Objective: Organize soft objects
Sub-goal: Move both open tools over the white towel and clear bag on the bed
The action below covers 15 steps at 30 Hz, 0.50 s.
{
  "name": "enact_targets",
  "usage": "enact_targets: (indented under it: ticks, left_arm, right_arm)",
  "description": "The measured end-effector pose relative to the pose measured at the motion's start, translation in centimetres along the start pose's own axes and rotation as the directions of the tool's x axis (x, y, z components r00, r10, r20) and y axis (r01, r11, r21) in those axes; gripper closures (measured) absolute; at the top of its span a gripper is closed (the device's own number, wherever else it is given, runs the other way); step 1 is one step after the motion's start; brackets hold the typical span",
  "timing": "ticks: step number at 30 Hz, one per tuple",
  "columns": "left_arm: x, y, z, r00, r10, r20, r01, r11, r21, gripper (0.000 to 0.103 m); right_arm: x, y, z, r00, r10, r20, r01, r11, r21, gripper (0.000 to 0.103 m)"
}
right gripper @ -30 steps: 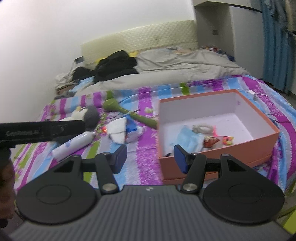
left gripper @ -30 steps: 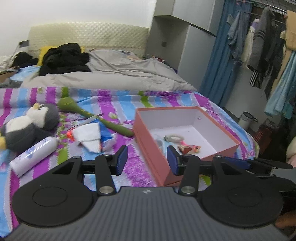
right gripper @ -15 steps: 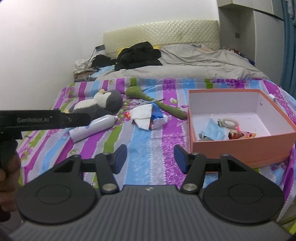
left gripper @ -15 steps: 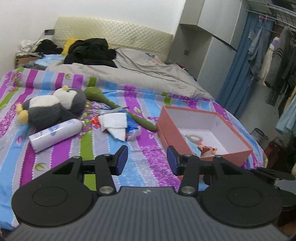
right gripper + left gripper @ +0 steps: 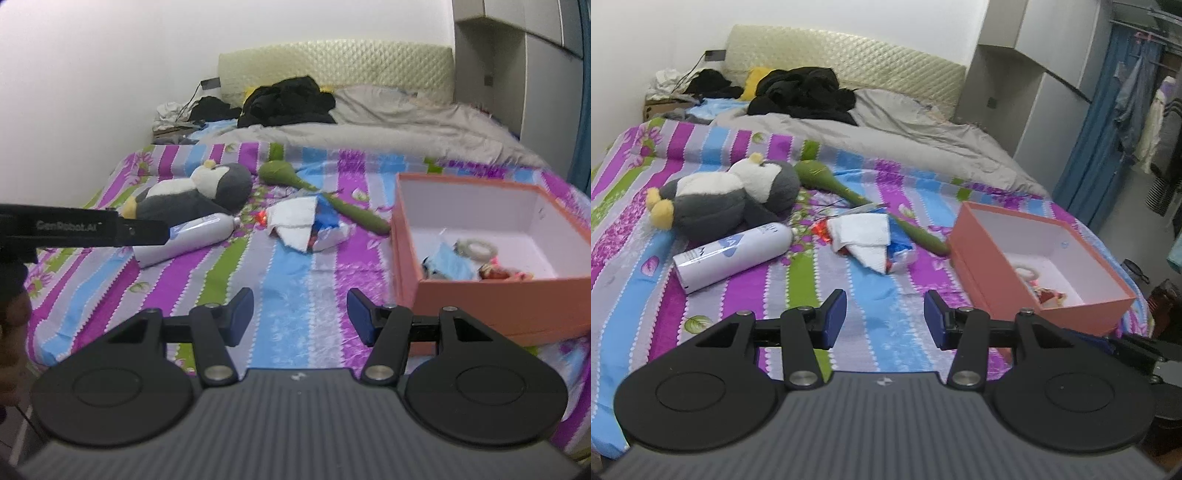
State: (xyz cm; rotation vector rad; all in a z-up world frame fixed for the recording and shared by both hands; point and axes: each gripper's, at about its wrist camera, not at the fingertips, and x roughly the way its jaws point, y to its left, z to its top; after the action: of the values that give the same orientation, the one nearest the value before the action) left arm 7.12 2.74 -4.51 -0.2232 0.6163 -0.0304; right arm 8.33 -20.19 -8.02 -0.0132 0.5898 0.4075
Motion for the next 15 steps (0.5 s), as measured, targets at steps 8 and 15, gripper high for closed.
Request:
enact_targets:
  ticks: [8,15]
  left_arm:
    - [4.7,2.4,-0.1,0.999,0.024,-0.037,-0.025,1.000,-0.013,0.051]
    - [9.1,3.9,-0.2,0.996,0.052,-0.069,-0.053,0.998,-0.016,0.051]
  right_arm:
    - [3.8,0.3,-0.2,0.999,0.033,-0.009,-0.033,0.999,0.012,0.044]
    - [7.0,-0.2,-0.6,0.999,0.031,-0.015,-0.030,0.999,0.033,0.044]
